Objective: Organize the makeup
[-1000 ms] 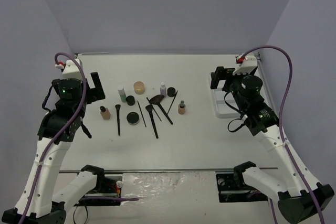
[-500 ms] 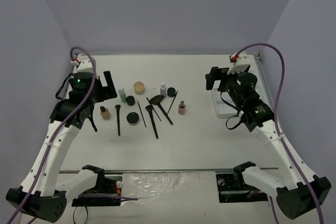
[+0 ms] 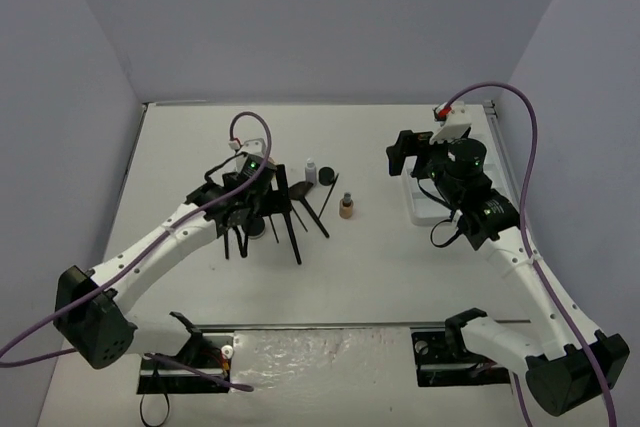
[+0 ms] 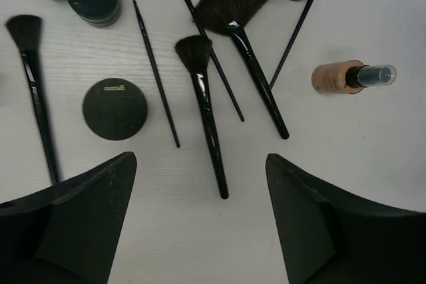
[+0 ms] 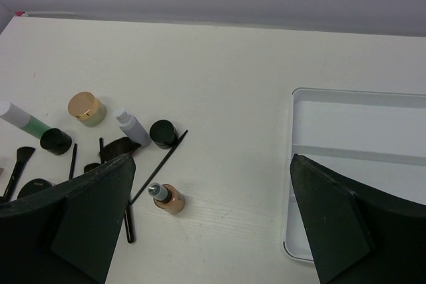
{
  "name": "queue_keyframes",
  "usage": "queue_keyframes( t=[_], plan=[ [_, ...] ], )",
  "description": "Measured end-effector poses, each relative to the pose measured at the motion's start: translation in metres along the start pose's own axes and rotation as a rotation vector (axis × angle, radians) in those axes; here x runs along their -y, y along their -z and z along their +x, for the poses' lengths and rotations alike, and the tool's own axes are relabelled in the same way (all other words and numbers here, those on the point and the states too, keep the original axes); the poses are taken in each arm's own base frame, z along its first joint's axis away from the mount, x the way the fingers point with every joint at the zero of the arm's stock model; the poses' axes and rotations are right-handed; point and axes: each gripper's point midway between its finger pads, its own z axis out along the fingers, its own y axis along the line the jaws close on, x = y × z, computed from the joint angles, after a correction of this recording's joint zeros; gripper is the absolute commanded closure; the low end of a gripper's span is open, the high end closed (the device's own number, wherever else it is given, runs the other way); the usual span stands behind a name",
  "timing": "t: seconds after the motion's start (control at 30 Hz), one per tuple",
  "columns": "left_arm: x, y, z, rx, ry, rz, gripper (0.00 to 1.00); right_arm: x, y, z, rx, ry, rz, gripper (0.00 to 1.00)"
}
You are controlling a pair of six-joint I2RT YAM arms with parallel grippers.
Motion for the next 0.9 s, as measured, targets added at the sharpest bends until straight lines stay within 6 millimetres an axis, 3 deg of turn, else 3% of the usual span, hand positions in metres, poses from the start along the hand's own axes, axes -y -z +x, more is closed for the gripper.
queue_keyframes(
  t=[0.17,0.27,0.4,0.57,0.8,0.9],
  plan=[
    [0.030,-0.039,0.048,-0.076,0.021,-0.026,0.43,0.000,0.000,0.002,-0.006,0.000,0.001,0.00],
    [0.032,-0.061,0.082,-0.144,0.003,-0.069,0.48,0.001,0.000,0.003,-0.011,0.001,0.002,0.00],
    [0.026,-0.082,0.111,-0.200,0.009,-0.125,0.54,0.001,0.001,0.004,-0.017,0.002,0.004,0.00],
    [0.023,-0.099,0.128,-0.232,0.022,-0.163,0.62,0.001,0.004,0.002,-0.010,0.003,0.002,0.00],
    [0.027,-0.105,0.127,-0.219,0.053,-0.160,0.97,0.001,0.010,0.000,-0.005,0.004,0.001,0.00],
    [0.028,-0.105,0.127,-0.215,0.077,-0.161,1.00,0.001,0.010,0.001,-0.011,0.005,0.002,0.00]
  ],
)
